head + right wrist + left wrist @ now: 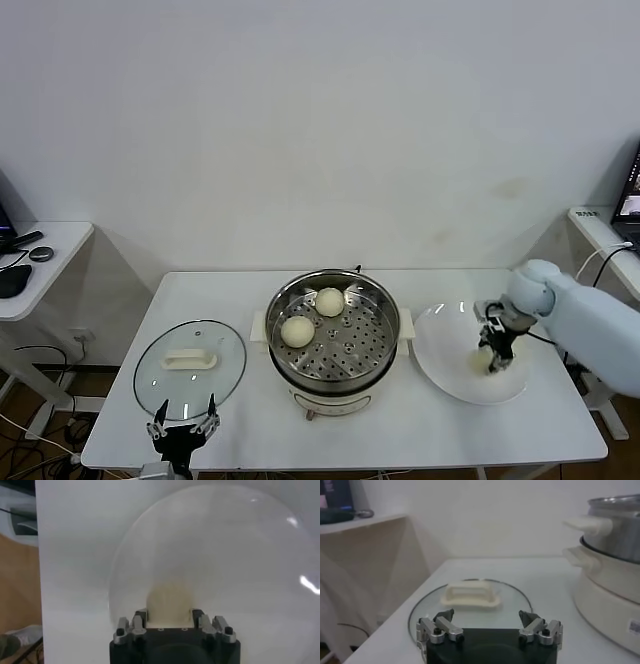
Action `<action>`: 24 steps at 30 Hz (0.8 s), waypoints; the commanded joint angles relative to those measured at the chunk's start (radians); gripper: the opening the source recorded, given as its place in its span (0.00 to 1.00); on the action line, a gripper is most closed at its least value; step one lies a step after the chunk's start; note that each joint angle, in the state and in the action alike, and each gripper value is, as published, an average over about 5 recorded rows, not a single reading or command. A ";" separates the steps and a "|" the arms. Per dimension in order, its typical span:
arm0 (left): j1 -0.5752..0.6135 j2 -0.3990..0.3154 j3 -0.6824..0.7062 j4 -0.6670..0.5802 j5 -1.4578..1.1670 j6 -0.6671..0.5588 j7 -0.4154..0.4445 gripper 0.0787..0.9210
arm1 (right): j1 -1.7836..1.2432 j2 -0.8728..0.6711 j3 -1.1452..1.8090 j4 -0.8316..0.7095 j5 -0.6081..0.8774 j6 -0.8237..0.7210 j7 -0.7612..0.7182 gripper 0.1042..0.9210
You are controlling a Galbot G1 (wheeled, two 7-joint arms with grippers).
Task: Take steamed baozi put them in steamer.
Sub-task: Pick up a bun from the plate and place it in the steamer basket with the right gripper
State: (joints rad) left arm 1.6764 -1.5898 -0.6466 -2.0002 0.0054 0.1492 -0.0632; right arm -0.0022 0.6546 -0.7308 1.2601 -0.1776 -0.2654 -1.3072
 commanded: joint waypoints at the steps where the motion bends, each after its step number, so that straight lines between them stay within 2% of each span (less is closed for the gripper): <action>1: -0.011 0.012 -0.006 0.001 -0.003 -0.004 -0.009 0.88 | 0.436 0.050 -0.220 0.096 0.255 -0.064 -0.021 0.52; 5: 0.001 0.024 -0.009 0.004 -0.008 -0.016 -0.019 0.88 | 0.764 0.145 -0.462 0.164 0.454 -0.081 -0.037 0.52; 9: 0.005 0.021 0.001 -0.016 -0.009 -0.025 -0.025 0.88 | 0.857 0.217 -0.503 0.218 0.557 -0.114 -0.043 0.53; 15: 0.019 0.015 0.010 -0.056 -0.004 -0.028 -0.026 0.88 | 0.805 0.274 -0.466 0.274 0.570 -0.132 -0.031 0.53; 24: 0.033 -0.009 0.026 -0.066 0.004 -0.044 -0.041 0.88 | 0.700 0.315 -0.493 0.368 0.493 0.029 0.068 0.52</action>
State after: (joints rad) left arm 1.7034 -1.5888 -0.6310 -2.0499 0.0070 0.1143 -0.0968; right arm 0.6662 0.9002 -1.1511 1.5271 0.2809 -0.3194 -1.3012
